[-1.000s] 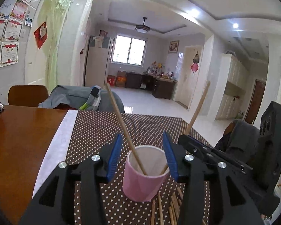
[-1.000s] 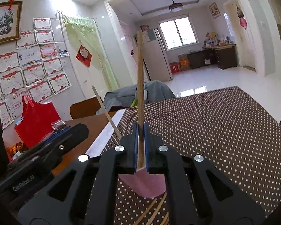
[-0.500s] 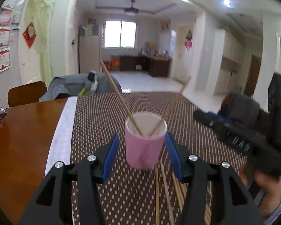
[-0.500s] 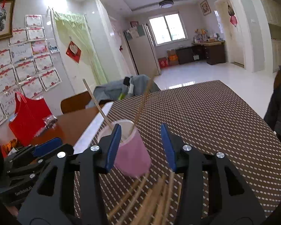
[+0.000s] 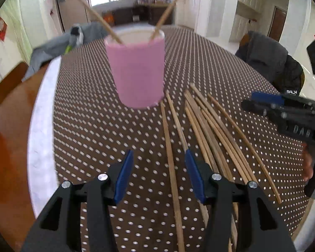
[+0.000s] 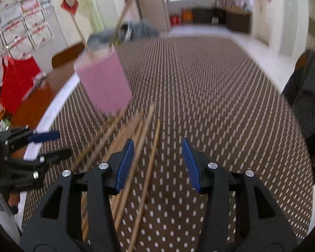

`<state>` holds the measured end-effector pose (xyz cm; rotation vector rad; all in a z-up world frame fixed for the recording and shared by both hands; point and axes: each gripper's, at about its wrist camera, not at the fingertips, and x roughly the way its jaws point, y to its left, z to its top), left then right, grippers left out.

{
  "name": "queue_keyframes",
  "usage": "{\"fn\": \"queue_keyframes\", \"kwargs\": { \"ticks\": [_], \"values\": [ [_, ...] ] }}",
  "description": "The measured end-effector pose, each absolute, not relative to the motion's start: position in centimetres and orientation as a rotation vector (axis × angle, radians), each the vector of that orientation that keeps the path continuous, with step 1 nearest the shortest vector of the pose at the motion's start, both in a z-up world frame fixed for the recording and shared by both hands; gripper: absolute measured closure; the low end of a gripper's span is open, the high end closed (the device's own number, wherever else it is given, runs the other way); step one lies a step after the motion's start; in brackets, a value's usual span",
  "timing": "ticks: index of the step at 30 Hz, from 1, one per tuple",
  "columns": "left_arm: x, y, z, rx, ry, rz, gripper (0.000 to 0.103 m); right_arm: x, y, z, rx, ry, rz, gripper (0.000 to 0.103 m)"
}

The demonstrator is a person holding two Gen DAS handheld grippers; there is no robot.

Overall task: Organize utensils
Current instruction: 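Lower the right tool to grasp a chopstick while the left tool grasps another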

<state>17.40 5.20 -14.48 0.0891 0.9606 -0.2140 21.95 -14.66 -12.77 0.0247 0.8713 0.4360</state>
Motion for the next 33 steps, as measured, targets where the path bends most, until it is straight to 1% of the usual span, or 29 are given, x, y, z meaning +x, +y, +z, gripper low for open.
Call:
{"fn": "queue_keyframes", "kwargs": {
  "ticks": [5,10,11,12,13,14,16,17,21,24,33],
  "values": [
    [18.1,5.7,-15.8,0.054,1.007,-0.203,0.052,21.7,-14.4,-14.6,-0.011,0.965,0.447,0.055],
    [19.0,5.9,-16.6,0.036,1.045,-0.201,0.052,22.0,-13.1,-15.1,-0.052,1.005,0.455,0.056],
    [19.3,5.8,-16.6,0.035,1.052,-0.202,0.052,22.1,-12.9,-15.0,-0.06,1.013,0.458,0.057],
    [19.7,5.7,-16.9,0.033,1.068,-0.203,0.052,22.4,-12.6,-14.9,-0.064,1.022,0.461,0.067],
    [19.9,5.8,-16.9,0.032,1.08,-0.203,0.057,22.5,-12.4,-14.8,-0.08,1.032,0.463,0.072],
    [20.2,5.8,-17.0,0.035,1.085,-0.2,0.06,22.8,-12.0,-14.8,-0.089,1.041,0.469,0.072],
    [20.8,5.7,-17.1,0.048,1.093,-0.184,0.067,23.5,-11.3,-14.7,-0.116,1.059,0.475,0.082],
    [21.1,5.7,-17.1,0.051,1.1,-0.18,0.068,23.8,-11.0,-14.7,-0.117,1.07,0.485,0.083],
    [22.3,5.2,-16.9,0.103,1.126,-0.161,0.08,24.9,-11.4,-14.7,-0.107,1.106,0.508,0.094],
    [23.2,5.2,-16.7,0.1,1.142,-0.156,0.096,25.7,-11.9,-14.8,-0.062,1.125,0.53,0.096],
    [22.6,4.6,-15.9,0.083,1.104,-0.168,0.097,25.8,-14.2,-14.9,0.03,1.124,0.556,0.097]
  ]
}}
